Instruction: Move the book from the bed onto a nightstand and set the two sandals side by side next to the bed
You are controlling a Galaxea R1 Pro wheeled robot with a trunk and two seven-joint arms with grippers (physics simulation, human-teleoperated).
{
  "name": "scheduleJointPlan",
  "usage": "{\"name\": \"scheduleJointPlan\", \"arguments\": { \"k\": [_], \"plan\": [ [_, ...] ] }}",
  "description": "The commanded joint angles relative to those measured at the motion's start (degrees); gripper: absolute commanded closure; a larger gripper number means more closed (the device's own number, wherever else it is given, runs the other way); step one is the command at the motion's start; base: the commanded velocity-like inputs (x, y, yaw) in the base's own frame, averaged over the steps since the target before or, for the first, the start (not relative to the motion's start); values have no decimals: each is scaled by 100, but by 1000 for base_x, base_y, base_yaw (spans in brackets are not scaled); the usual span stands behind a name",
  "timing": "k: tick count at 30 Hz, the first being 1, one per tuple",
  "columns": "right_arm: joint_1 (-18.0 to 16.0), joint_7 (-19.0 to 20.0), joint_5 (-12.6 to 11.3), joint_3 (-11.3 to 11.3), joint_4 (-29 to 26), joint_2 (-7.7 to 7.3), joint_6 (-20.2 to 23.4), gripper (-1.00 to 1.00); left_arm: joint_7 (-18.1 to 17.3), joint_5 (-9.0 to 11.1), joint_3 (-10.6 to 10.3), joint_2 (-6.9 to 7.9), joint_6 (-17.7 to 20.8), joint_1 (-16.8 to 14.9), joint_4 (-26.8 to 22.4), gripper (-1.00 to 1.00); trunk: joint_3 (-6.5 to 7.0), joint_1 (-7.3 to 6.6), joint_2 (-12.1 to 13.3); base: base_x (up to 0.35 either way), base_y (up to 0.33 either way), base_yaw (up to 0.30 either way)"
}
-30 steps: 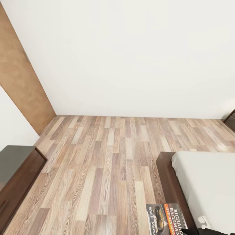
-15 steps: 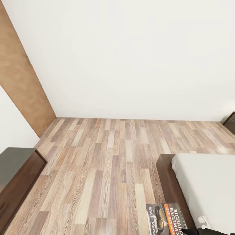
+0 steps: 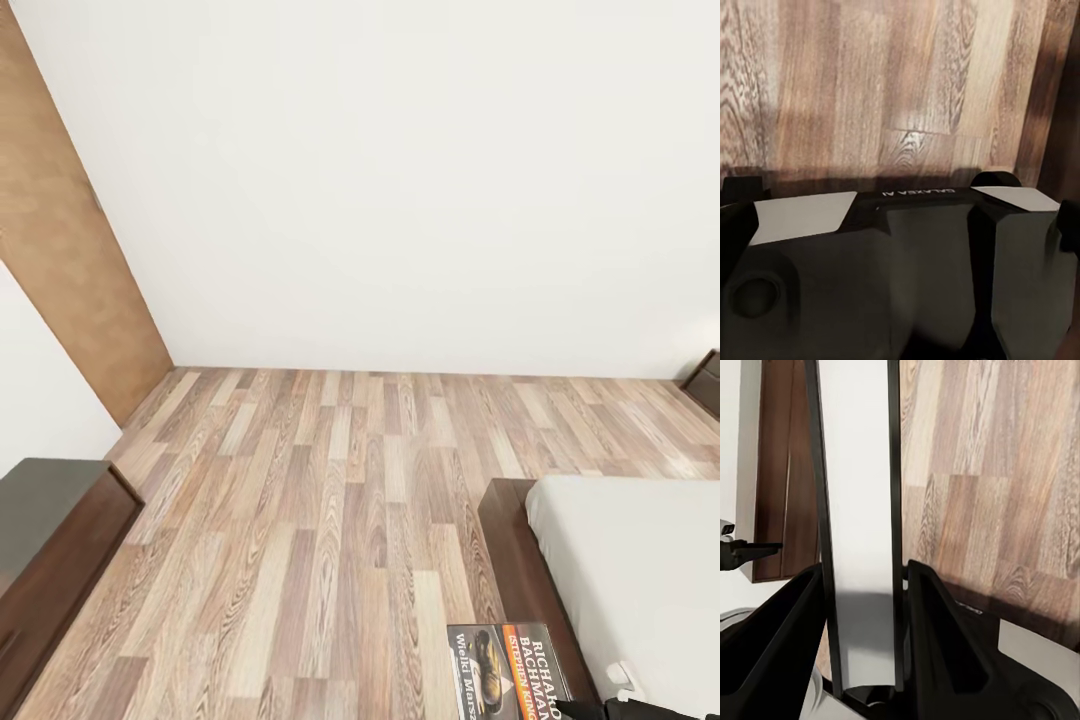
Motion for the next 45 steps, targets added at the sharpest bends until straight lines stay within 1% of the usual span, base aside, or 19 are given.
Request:
{"name": "scheduleJointPlan", "arguments": {
  "k": [1, 36, 45],
  "plan": [
    [-2, 17, -29, 7, 1, -2, 60, 100, -21, 27, -8, 1, -14, -4, 8, -100, 4, 0, -3, 0, 0, 0],
    [-2, 19, -24, 7, 1, -2, 60, 100, -21, 26, -8, 1, -14, -4, 8, -100, 332, 0, -3, 0, 0, 0],
    [-2, 18, -23, 7, 0, -2, 60, 100, -21, 30, -8, -57, -15, -4, 8, -100, 416, 0, -3, 0, 0, 0]
  ]
}}
